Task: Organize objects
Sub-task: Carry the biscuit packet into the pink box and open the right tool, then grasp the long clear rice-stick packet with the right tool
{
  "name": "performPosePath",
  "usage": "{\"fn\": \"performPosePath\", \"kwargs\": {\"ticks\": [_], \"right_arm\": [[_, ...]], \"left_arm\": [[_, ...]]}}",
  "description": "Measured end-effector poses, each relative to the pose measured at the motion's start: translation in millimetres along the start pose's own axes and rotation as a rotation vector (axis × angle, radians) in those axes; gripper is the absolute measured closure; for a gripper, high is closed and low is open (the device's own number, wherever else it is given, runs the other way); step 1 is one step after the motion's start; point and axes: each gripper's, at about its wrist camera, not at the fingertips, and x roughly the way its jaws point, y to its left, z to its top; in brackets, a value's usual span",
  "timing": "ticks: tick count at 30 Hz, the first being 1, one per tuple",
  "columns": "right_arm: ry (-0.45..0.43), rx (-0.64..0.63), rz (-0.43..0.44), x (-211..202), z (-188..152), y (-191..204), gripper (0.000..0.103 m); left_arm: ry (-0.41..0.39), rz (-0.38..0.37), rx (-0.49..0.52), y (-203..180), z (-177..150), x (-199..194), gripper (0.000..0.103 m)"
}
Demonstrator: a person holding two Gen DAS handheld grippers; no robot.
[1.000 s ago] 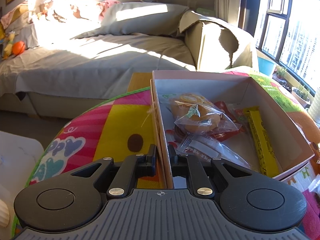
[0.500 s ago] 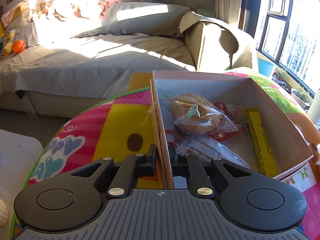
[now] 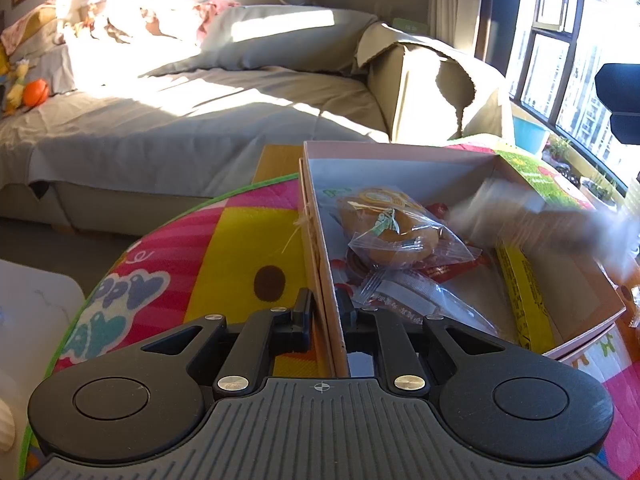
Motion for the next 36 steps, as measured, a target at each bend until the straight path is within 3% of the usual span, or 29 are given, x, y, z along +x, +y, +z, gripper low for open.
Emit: {"fn": "performPosePath", "kwargs": {"ticks": [10, 15, 20, 25, 29, 36], "right_arm": [[-0.019, -0.01, -0.09, -21.5, -17.3, -28.1, 0.048], [0.002, -0.129, -0.271, -43.8, -47.7, -55.2, 0.038], [0.101, -0.215, -0.414, -60.6, -88.3, -84.1, 0.024], [0.144, -0.172, -0.439, -64.1, -104.8, -105.1, 0.023], [0.136, -0.148, -0.391, -46.0, -93.4, -111.8, 0.023], [0.243, -0.099, -0.353, 51.6, -61.2, -132.2, 0.025]], "left_arm": [[-0.001, 0.004, 0.006, -2.0, 0.1, 1.5, 0.089], [-0.002, 0.005, 0.004, -2.5, -0.1, 1.8, 0.089], [-0.005, 0.008, -0.004, -3.6, -0.3, 1.5, 0.089], [-0.003, 0.01, -0.004, -4.3, 0.4, 1.9, 0.089], [-0.001, 0.017, -0.003, -5.3, 1.3, 2.3, 0.089], [0.013, 0.022, 0.003, -5.4, -0.7, 1.5, 0.09]]}}
